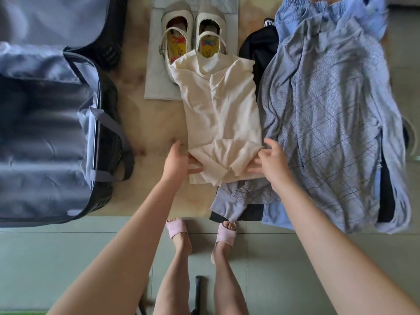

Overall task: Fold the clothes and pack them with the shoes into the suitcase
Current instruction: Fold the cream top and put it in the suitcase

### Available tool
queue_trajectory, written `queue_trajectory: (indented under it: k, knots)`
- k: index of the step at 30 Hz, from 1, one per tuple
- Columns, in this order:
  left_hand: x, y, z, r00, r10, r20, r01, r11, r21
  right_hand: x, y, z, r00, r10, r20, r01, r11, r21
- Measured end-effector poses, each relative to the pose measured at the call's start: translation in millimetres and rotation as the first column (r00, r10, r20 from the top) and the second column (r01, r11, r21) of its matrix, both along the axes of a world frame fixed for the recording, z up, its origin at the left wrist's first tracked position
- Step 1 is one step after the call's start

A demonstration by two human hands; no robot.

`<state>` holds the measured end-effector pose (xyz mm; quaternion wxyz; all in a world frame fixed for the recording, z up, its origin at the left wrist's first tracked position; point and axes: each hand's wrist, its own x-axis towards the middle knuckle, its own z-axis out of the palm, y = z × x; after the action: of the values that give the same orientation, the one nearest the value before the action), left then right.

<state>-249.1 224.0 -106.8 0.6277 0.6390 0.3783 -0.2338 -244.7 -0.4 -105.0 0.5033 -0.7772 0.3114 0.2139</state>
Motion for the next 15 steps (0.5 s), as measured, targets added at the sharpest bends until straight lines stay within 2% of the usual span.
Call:
queue_trajectory:
  k: [2,4,6,8,10,12,15]
  knots:
    - [-2.0,5.5,-2.4,0.981,-0.176,0.088,0.155,0.967,0.204,-0.9,-2.2,0.9,0.983,0.180,0.045,-0.171,0.974,-0.151]
    - [-9.6,7.1,-1.6,0.915,-0.364,0.175,0.266,0.870,0.415,-5.9,-5.3,2.1,0.934,0.341,0.103,-0.300,0.910,-0.287]
    - [-21.5,6.9,-4.5,0.812,-0.542,0.216,0.339,0.739,0.582,-12.2,-6.8,0.5,0.850,0.509,0.137,-0.414,0.804,-0.426]
    - [-30.1,8.6,-12.8,0.691,-0.698,0.190,0.391,0.582,0.713,-16.8,-8.6,-5.0,0.766,0.622,0.163,-0.463,0.710,-0.530]
    - [-33.5,10.3,-20.0,0.574,-0.795,0.199,0.404,0.486,0.775,-19.9,-11.6,-11.8,0.726,0.656,0.206,-0.458,0.685,-0.567]
    - [-33.0,11.3,-22.4,0.514,-0.823,0.241,0.397,0.477,0.784,-18.6,-14.0,-13.7,0.709,0.654,0.264,-0.424,0.694,-0.581]
    - [-25.7,12.6,-21.4,0.550,-0.786,0.282,0.356,0.527,0.772,-7.6,-16.6,-9.1,0.691,0.631,0.352,-0.347,0.717,-0.604]
